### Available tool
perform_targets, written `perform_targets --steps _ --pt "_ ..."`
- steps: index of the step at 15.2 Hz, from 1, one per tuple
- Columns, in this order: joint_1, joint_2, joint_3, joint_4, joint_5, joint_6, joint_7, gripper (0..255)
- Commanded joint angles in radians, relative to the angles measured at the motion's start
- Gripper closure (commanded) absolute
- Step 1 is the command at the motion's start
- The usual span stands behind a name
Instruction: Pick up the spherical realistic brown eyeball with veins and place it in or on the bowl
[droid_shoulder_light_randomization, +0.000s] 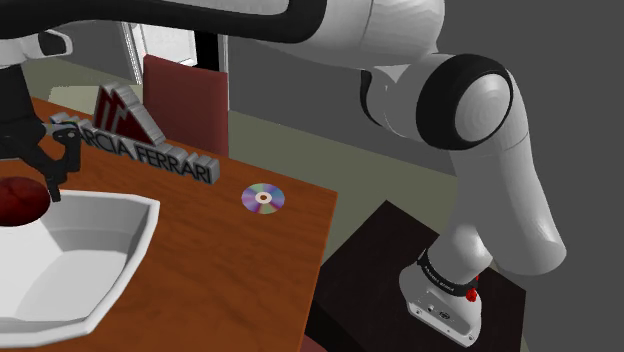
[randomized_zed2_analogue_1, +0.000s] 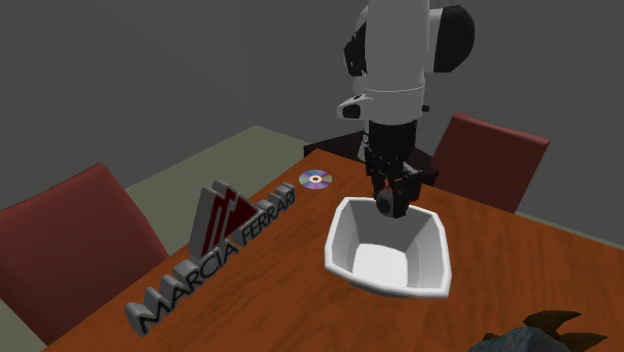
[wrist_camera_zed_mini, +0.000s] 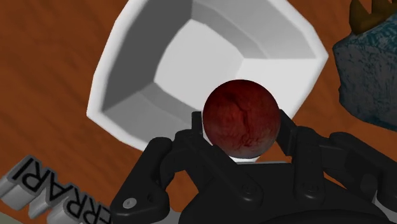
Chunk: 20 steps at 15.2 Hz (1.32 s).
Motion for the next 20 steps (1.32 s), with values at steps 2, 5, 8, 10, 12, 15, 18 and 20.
perform_targets --steps 2,5,8,10,12,15,18,20 --pt "-0.007 -0.002 0.000 -0.048 -0.001 0.045 0.004 255" --pt "-0.020 -0.013 0.001 -0.109 0.002 0.094 0.005 255" --pt "-0.031 -0.018 0.002 -0.162 0.003 0.139 0.005 255" --pt "-0.037 -0.020 0.001 -0.193 0.002 0.167 0.006 255" --pt "-0.040 -0.021 0.001 -0.210 0.002 0.183 0.006 255" --pt "-0.039 -0.020 0.001 -0.209 0.002 0.183 0.006 255" --pt "-0.039 -0.020 0.001 -0.209 0.002 0.183 0.006 255" --pt "-0.040 -0.020 0.001 -0.209 0.002 0.183 0.006 0"
